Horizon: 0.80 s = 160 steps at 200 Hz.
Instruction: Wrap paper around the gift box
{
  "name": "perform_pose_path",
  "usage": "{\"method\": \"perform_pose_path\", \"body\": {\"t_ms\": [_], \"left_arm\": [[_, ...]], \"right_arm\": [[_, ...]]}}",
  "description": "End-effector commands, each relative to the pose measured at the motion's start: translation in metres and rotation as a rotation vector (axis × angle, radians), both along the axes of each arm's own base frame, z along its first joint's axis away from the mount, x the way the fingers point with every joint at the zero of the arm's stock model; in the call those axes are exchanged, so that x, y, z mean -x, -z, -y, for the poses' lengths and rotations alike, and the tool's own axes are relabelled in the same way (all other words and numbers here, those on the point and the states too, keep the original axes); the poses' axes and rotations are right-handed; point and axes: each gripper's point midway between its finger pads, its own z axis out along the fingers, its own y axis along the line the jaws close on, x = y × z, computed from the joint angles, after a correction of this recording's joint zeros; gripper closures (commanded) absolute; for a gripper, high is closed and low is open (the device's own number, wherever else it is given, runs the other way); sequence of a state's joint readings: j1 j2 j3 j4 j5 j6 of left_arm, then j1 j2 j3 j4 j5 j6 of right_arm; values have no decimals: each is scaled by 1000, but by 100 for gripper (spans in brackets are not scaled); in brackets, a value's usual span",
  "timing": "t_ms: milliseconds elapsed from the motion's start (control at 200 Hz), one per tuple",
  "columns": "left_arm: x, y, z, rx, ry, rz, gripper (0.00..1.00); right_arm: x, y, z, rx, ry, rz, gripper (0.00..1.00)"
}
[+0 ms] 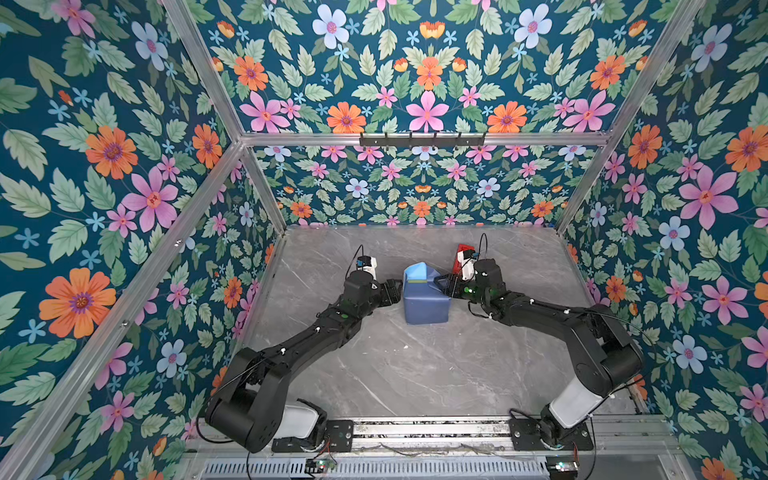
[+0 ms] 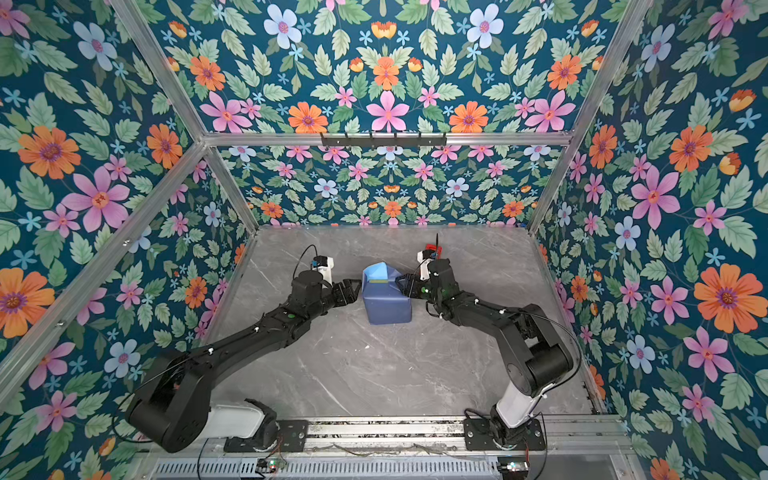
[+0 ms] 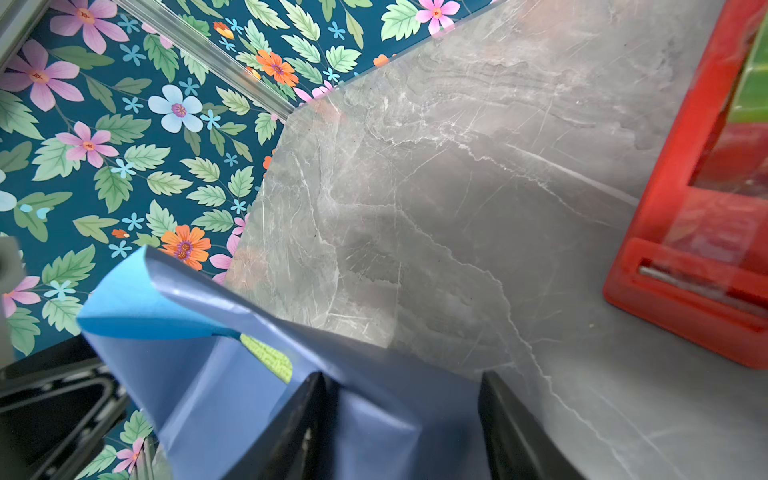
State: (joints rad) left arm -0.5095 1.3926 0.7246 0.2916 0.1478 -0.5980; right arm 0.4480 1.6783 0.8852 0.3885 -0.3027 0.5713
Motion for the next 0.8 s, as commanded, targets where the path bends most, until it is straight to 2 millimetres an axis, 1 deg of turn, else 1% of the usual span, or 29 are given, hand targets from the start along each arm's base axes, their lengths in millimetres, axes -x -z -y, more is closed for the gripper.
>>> {"method": "perform_pose_path", "body": {"t_ms": [0, 290, 605, 795], "left_arm": [[-1, -1, 10, 8, 50, 4, 21], [-1, 11, 27, 15, 103, -18, 22], [-13, 17, 38, -8, 130, -21, 21], [-21, 21, 40, -26, 135, -21, 19]], "right_arm": [[13, 30, 13, 92, 19, -101, 41], [13, 28, 13, 87, 20, -98, 42], [14, 28, 12, 85, 15, -99, 42], [13, 27, 11, 82, 11, -95, 42]]}}
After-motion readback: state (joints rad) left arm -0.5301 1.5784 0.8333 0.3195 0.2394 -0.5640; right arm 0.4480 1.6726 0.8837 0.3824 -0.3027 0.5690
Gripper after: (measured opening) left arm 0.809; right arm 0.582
